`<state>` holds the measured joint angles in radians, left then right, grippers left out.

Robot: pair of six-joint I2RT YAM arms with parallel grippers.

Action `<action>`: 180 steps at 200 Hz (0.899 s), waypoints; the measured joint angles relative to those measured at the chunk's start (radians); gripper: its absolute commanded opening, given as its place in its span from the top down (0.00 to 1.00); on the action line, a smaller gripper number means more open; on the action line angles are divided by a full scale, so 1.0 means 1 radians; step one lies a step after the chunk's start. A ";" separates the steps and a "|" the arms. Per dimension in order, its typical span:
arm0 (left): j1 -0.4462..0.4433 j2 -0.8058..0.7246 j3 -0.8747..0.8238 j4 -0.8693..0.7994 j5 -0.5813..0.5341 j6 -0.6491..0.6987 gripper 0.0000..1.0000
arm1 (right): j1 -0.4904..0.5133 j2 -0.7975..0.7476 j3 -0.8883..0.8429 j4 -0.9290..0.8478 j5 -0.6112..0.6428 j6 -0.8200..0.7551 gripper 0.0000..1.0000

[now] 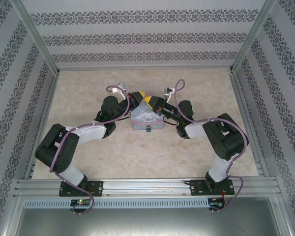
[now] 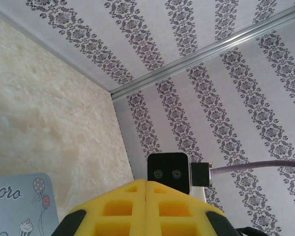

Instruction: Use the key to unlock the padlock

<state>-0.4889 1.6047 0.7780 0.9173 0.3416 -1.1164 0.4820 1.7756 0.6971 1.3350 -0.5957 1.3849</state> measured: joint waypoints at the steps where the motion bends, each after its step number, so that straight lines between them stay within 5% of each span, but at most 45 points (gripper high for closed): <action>1: 0.000 0.000 0.000 0.000 0.000 0.000 1.00 | 0.000 0.000 0.000 0.000 0.000 0.000 0.97; 124: -0.003 -0.011 -0.039 -0.005 0.002 0.000 1.00 | 0.000 0.000 -0.044 0.013 0.018 0.001 1.00; 159: 0.002 -0.042 -0.044 -0.035 -0.023 0.003 0.48 | -0.010 0.000 -0.051 0.014 0.031 0.000 1.00; 180: 0.014 -0.101 -0.049 -0.081 -0.039 0.007 0.30 | -0.028 -0.004 -0.072 0.007 0.038 0.000 1.00</action>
<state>-0.4751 1.5036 0.7292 0.8364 0.3023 -1.1095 0.4538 1.7714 0.6247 1.3422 -0.5579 1.3853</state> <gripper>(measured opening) 0.637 0.059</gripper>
